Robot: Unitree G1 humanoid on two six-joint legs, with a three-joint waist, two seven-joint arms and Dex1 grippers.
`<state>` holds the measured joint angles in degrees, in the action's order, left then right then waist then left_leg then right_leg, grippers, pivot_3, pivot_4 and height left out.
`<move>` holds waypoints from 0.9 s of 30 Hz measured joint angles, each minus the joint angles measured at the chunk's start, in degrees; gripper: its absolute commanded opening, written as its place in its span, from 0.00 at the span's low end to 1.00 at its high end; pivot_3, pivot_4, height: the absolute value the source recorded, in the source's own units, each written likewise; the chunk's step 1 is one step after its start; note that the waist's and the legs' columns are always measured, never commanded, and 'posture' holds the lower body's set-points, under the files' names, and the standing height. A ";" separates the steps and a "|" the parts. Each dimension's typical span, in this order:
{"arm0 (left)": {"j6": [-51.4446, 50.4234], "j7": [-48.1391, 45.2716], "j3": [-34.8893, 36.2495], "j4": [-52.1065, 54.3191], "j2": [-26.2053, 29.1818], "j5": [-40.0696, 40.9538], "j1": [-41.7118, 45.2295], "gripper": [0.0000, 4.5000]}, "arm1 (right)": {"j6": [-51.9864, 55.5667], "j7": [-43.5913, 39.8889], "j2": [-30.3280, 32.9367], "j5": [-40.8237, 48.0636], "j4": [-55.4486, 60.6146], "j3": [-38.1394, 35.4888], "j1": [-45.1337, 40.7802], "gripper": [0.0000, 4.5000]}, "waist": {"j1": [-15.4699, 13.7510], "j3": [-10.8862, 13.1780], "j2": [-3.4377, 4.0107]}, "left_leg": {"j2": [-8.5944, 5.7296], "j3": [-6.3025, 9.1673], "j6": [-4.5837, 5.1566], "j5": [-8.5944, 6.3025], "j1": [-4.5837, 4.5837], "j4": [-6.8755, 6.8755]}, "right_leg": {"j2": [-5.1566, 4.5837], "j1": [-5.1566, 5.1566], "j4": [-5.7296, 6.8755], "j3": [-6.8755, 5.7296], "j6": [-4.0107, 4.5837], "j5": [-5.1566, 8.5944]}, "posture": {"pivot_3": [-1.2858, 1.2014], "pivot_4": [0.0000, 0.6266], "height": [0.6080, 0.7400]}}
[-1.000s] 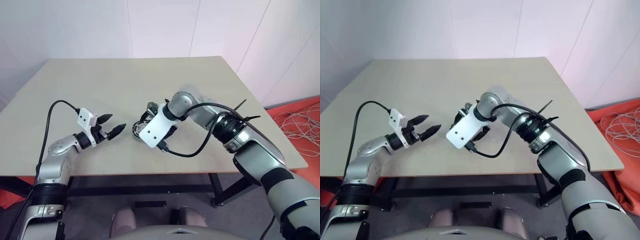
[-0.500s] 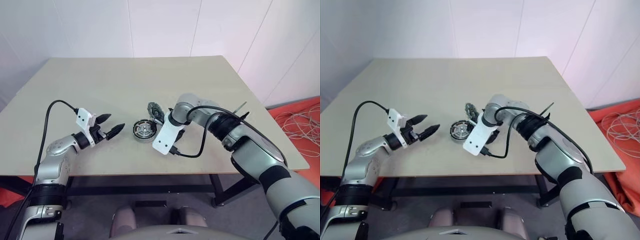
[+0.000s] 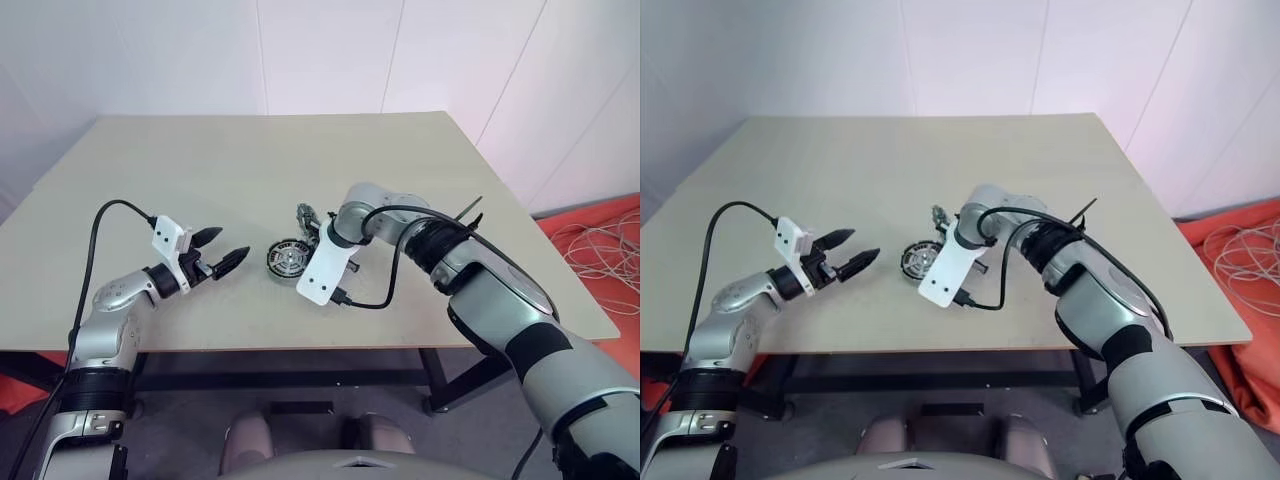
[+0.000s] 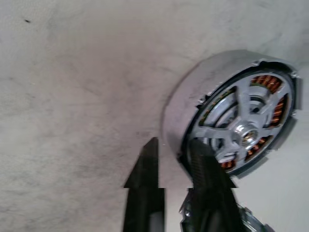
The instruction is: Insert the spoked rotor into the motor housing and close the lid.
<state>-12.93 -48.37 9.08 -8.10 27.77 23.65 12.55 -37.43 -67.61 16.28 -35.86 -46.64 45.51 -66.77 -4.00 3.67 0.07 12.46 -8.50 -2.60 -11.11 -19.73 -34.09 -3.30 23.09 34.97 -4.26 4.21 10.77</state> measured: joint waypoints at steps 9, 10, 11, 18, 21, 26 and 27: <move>0.05 0.13 0.01 0.02 -0.56 -0.02 0.00 1.00 | 16.70 -7.54 -0.68 2.27 7.21 -2.65 3.10 0.00 | -0.05 0.01 0.00 | 0.03 0.00 -0.01 -0.01 -0.04 -0.02 | 0.01 0.03 0.02 0.00 0.02 -0.01 | 0.52 0.00 1.00; 0.07 0.13 0.00 0.01 -0.63 -0.02 0.02 1.00 | 21.39 -8.69 -0.69 2.29 10.02 -3.20 4.21 0.00 | -0.05 0.01 -0.01 | 0.04 0.01 -0.01 -0.01 -0.05 -0.02 | 0.01 0.03 0.01 0.00 0.02 -0.01 | 0.52 0.00 1.00; 0.09 0.12 -0.02 0.01 -0.70 -0.03 0.04 1.00 | 25.06 -9.16 -0.68 2.16 12.17 -3.72 5.21 0.00 | -0.06 0.01 -0.02 | 0.05 0.02 -0.01 -0.01 -0.04 -0.01 | 0.01 0.02 0.02 -0.01 0.02 -0.01 | 0.52 0.00 1.00; 0.50 0.08 -0.41 -0.19 -0.94 -0.09 0.77 1.00 | 54.11 -15.71 -1.48 1.50 27.48 -5.29 9.76 0.00 | -0.10 0.03 -0.01 | 0.06 0.02 -0.02 -0.01 -0.03 0.00 | 0.02 0.05 0.02 -0.01 0.01 -0.01 | 0.52 0.00 1.00; 0.53 0.04 -0.66 -0.37 -1.07 -0.11 1.10 1.00 | 60.87 -16.40 -1.39 1.50 30.69 -5.32 9.90 0.00 | -0.16 0.03 -0.01 | 0.06 0.02 -0.04 0.00 -0.01 0.00 | 0.02 0.04 0.02 -0.01 -0.27 0.16 | 0.52 0.00 1.00; 0.58 -0.09 -0.85 -0.73 -1.21 -0.20 1.50 1.00 | 68.45 -16.73 0.26 0.83 31.70 -4.73 9.89 0.00 | -0.50 0.03 -0.01 | 0.05 0.02 -0.06 0.01 0.00 -0.01 | 0.01 0.03 0.02 0.00 -0.32 0.18 | 0.52 0.00 1.00; 0.59 -0.11 -0.86 -0.83 -1.26 -0.22 1.60 1.00 | 69.40 -17.09 0.44 0.67 31.69 -4.58 9.89 0.00 | -0.52 0.03 -0.01 | 0.05 0.02 -0.07 0.01 0.00 0.00 | 0.01 0.04 0.02 -0.01 -0.32 0.18 | 0.52 0.00 1.00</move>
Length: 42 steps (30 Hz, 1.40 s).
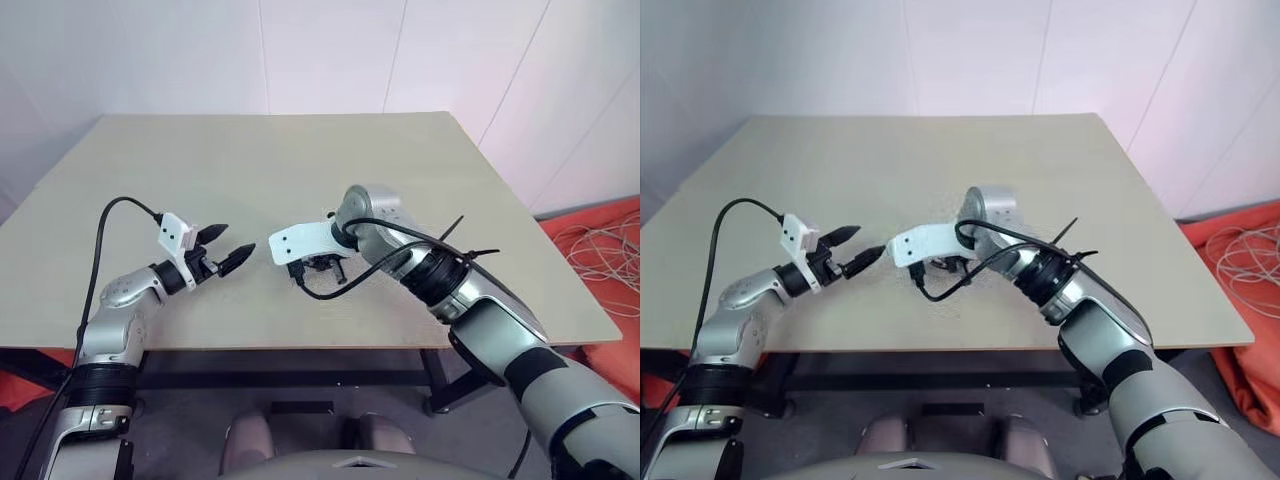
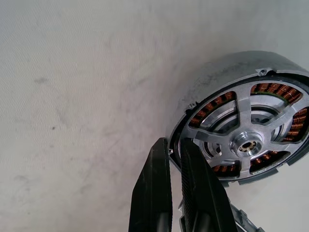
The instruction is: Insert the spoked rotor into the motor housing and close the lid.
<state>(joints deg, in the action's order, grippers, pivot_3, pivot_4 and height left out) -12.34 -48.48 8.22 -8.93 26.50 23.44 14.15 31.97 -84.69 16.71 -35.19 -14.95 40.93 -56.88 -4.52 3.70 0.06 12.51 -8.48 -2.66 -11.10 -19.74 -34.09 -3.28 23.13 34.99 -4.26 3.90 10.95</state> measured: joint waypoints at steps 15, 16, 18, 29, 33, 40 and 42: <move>0.65 0.06 -0.98 -1.10 -0.61 -0.55 0.67 1.00 | -0.26 -2.62 1.91 0.90 2.65 5.08 -0.60 0.00 | -0.03 0.01 0.01 | 0.02 -0.01 -0.03 -0.01 0.01 0.03 | 0.00 0.03 0.00 0.00 0.00 0.00 | 0.52 0.00 1.00; 0.65 0.08 -0.98 -1.10 -0.61 -0.58 0.67 1.00 | -0.23 -2.61 1.66 1.14 2.65 5.08 -0.60 0.00 | -0.02 0.01 0.02 | 0.02 -0.01 -0.03 -0.01 0.02 0.03 | 0.00 0.02 0.00 0.00 0.00 0.00 | 0.52 0.00 1.00; 0.65 0.14 -0.98 -1.10 -0.61 -0.61 0.67 1.00 | -0.23 -2.28 1.09 1.52 2.66 5.06 -0.61 0.15 | 0.01 0.01 0.01 | 0.03 -0.01 -0.03 -0.01 0.03 0.03 | 0.01 0.02 0.01 0.00 0.00 0.00 | 0.52 0.00 1.00; 0.65 0.21 -0.98 -1.10 -0.62 -0.70 0.67 1.00 | 3.22 -1.96 -0.64 1.96 5.76 4.76 -2.66 0.98 | -0.04 0.01 0.02 | 0.02 -0.01 -0.04 0.00 0.10 0.02 | 0.00 -0.06 0.02 0.01 0.00 0.00 | 0.52 0.00 1.00; 0.65 0.21 -1.01 -1.24 -0.66 -0.75 0.68 1.00 | 6.26 -2.84 -0.72 3.35 8.94 4.17 -4.24 0.99 | -0.05 0.01 0.02 | 0.03 -0.01 -0.04 0.00 0.11 0.02 | 0.00 -0.07 0.03 0.01 -0.01 0.00 | 0.52 0.00 1.00; 0.52 -0.13 -1.09 -1.48 -0.67 -0.73 0.68 1.00 | 15.85 -3.11 -3.80 11.33 13.06 -2.57 -10.61 0.99 | -0.05 0.02 0.04 | 0.04 -0.01 -0.05 0.00 0.14 0.04 | 0.01 -0.07 0.04 0.01 -0.01 0.01 | 0.52 0.00 1.00; 0.42 -0.32 -1.08 -1.48 -0.62 -0.71 0.68 1.00 | 17.53 -1.58 -4.88 14.37 13.11 -6.85 -12.33 0.99 | -0.11 0.02 0.04 | 0.03 -0.01 -0.05 0.00 0.15 0.03 | 0.00 -0.07 0.03 0.02 -0.01 0.01 | 0.52 0.00 1.00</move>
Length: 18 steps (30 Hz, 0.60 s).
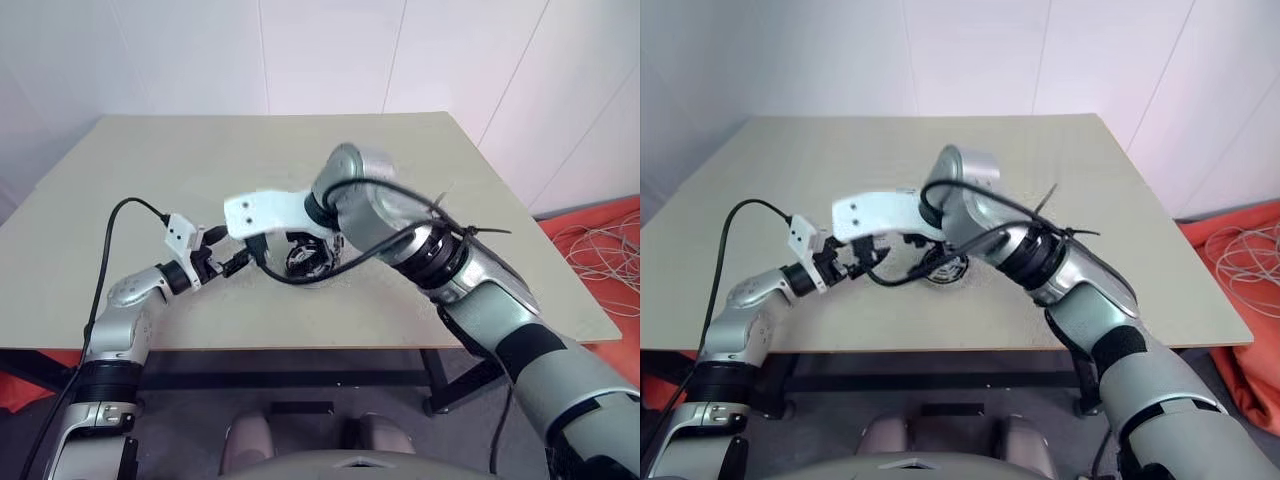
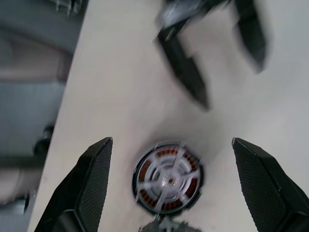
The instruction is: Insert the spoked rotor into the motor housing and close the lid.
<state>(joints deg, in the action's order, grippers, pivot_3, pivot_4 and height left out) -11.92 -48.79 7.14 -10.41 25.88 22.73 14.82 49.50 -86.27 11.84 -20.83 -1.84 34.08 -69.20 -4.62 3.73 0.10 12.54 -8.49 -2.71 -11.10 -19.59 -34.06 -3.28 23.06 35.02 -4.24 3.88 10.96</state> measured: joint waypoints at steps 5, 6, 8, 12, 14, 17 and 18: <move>-0.14 -0.02 0.11 0.06 0.16 0.33 -0.04 1.00 | 1.03 9.51 0.03 7.94 -0.90 -13.94 -1.37 0.99 | -0.87 0.00 -0.01 | -0.04 0.00 0.00 0.00 0.06 -0.01 | -0.01 -0.11 -0.07 0.02 -0.02 0.01 | 0.52 0.00 1.00; -0.39 -0.12 0.21 0.16 0.42 0.51 -0.33 1.00 | 0.32 11.73 1.24 8.92 -1.50 -16.34 -1.00 0.99 | -1.02 -0.01 -0.01 | -0.06 0.00 0.00 0.00 0.08 -0.01 | -0.02 -0.13 -0.08 0.02 -0.02 0.01 | 0.52 0.00 1.00; -1.28 -0.65 0.33 0.58 1.32 0.78 -1.44 1.00 | -1.90 16.09 4.89 10.08 -2.87 -21.09 1.47 0.99 | -1.16 -0.03 -0.06 | -0.10 0.01 0.00 0.00 0.18 -0.01 | -0.03 -0.31 -0.17 0.02 -0.04 0.02 | 0.52 0.00 1.00; -2.31 -1.21 0.60 1.11 2.28 1.11 -2.28 1.00 | -5.92 23.50 11.08 13.45 -7.39 -29.73 10.60 0.99 | -1.16 -0.01 -0.04 | -0.22 -0.03 0.00 0.00 0.25 0.00 | -0.04 -0.36 -0.19 0.02 -0.06 0.02 | 0.52 0.00 1.00; -2.56 -1.55 0.72 1.75 2.55 1.20 -2.34 1.00 | -7.30 27.06 12.42 15.00 -8.90 -33.30 14.39 0.95 | -1.07 0.02 0.02 | -0.25 -0.05 -0.03 0.02 0.23 0.04 | -0.02 -0.26 -0.13 0.01 -0.06 0.01 | 0.52 0.00 1.00; -2.60 -2.39 0.69 2.20 3.21 1.30 -2.66 1.00 | -8.25 29.75 15.38 17.46 -8.96 -36.53 20.73 0.80 | -0.95 0.01 0.03 | -0.31 -0.07 -0.04 0.02 0.25 0.16 | -0.01 -0.24 -0.13 0.00 -0.05 0.01 | 0.52 0.00 1.00; -2.56 -2.56 0.68 2.19 3.67 1.20 -2.88 1.00 | -8.30 29.65 17.11 18.12 -8.57 -36.58 24.04 0.72 | -1.02 0.00 0.02 | -0.32 -0.07 -0.04 0.02 0.25 0.24 | -0.01 -0.25 -0.18 0.00 -0.05 0.01 | 0.52 0.00 1.00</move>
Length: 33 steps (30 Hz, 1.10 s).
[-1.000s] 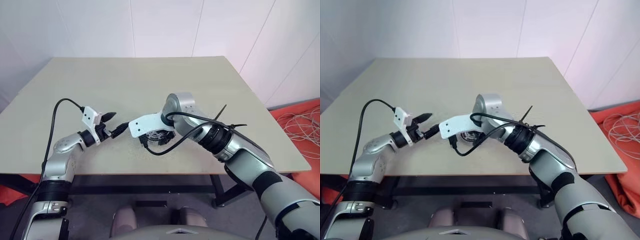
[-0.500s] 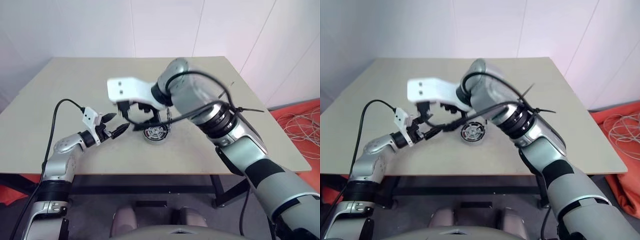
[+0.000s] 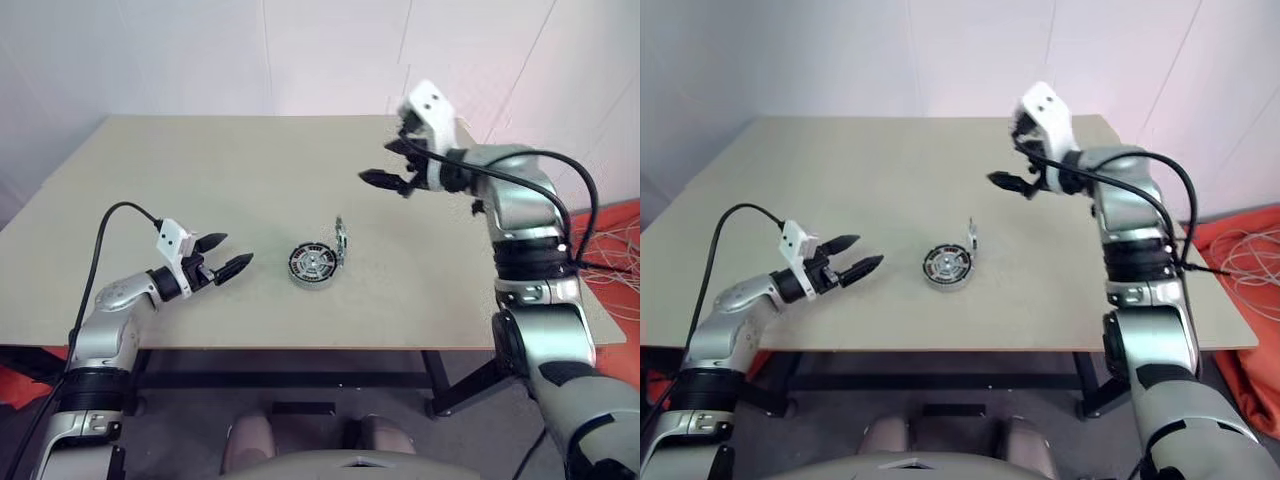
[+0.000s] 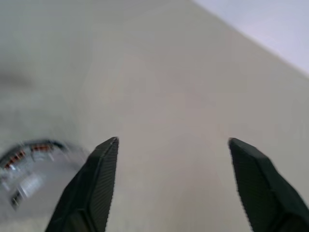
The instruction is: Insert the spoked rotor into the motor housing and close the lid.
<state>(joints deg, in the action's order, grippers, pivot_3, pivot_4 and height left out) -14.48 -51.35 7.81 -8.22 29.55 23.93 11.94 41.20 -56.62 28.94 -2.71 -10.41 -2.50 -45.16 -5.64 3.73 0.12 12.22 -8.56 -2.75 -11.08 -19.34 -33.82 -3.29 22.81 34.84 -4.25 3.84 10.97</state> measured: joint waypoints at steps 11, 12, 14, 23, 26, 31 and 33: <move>0.30 -0.74 -0.19 -0.06 0.87 -0.72 -0.60 1.00 | 1.40 -0.69 -1.50 7.15 7.79 6.22 13.52 0.00 | 0.06 0.02 0.20 | -0.03 -0.06 -0.06 0.05 0.06 0.06 | -0.01 0.07 -0.06 -0.04 -0.02 0.02 | 0.52 0.00 1.00; 0.31 -0.75 -0.30 -0.07 0.87 -0.85 -0.63 1.00 | 1.43 -0.67 -1.82 7.58 8.32 7.15 13.52 0.00 | 0.02 0.03 0.20 | -0.04 -0.06 -0.06 0.05 0.07 0.03 | -0.02 0.03 -0.09 -0.04 -0.03 0.02 | 0.52 0.00 1.00; 0.33 -0.75 -0.31 -0.07 1.00 -1.02 -0.90 1.00 | 1.51 -0.50 -2.44 8.34 8.53 8.43 13.43 0.00 | -0.13 0.02 0.18 | -0.06 -0.02 -0.05 0.05 0.09 -0.02 | -0.04 -0.09 -0.16 -0.05 -0.04 0.03 | 0.52 0.00 1.00; 0.68 -0.54 -0.30 0.00 1.02 -1.21 -1.03 1.00 | 1.28 1.80 -7.24 9.83 8.44 13.01 8.91 0.00 | 0.06 0.02 0.18 | -0.05 0.00 -0.05 0.05 0.10 -0.01 | -0.04 -0.09 -0.13 -0.07 -0.05 0.03 | 0.52 0.00 1.00; 0.78 -0.26 -0.30 0.03 1.02 -1.22 -1.03 1.00 | 1.26 1.90 -8.13 10.05 8.40 14.35 8.70 0.00 | 0.05 0.02 0.18 | -0.05 0.00 -0.05 0.04 0.10 0.09 | -0.04 -0.07 -0.13 -0.07 -0.04 0.03 | 0.52 0.00 1.00; 0.80 0.00 -0.31 0.09 0.97 -1.21 -1.03 1.00 | -0.18 2.19 -9.51 10.16 6.82 16.85 8.69 0.00 | 0.08 0.02 0.18 | -0.05 0.00 -0.06 0.05 0.11 0.19 | -0.04 -0.04 -0.12 -0.07 -0.04 0.02 | 0.52 0.00 1.00; 0.80 0.24 -0.31 0.11 0.92 -1.21 -1.02 1.00 | -1.70 2.95 -10.13 9.66 4.80 18.18 8.69 0.00 | 0.10 0.02 0.18 | -0.06 0.00 -0.06 0.05 0.11 0.19 | -0.04 -0.03 -0.13 -0.07 -0.04 0.02 | 0.52 0.00 1.00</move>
<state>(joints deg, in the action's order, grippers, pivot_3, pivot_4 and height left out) -13.67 -51.11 7.50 -8.11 30.47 22.72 10.92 39.50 -53.67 18.81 6.95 -5.61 15.68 -36.47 -5.54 3.75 0.30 12.16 -8.55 -2.81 -11.03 -19.23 -33.63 -3.33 22.77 34.71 -4.31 3.80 10.99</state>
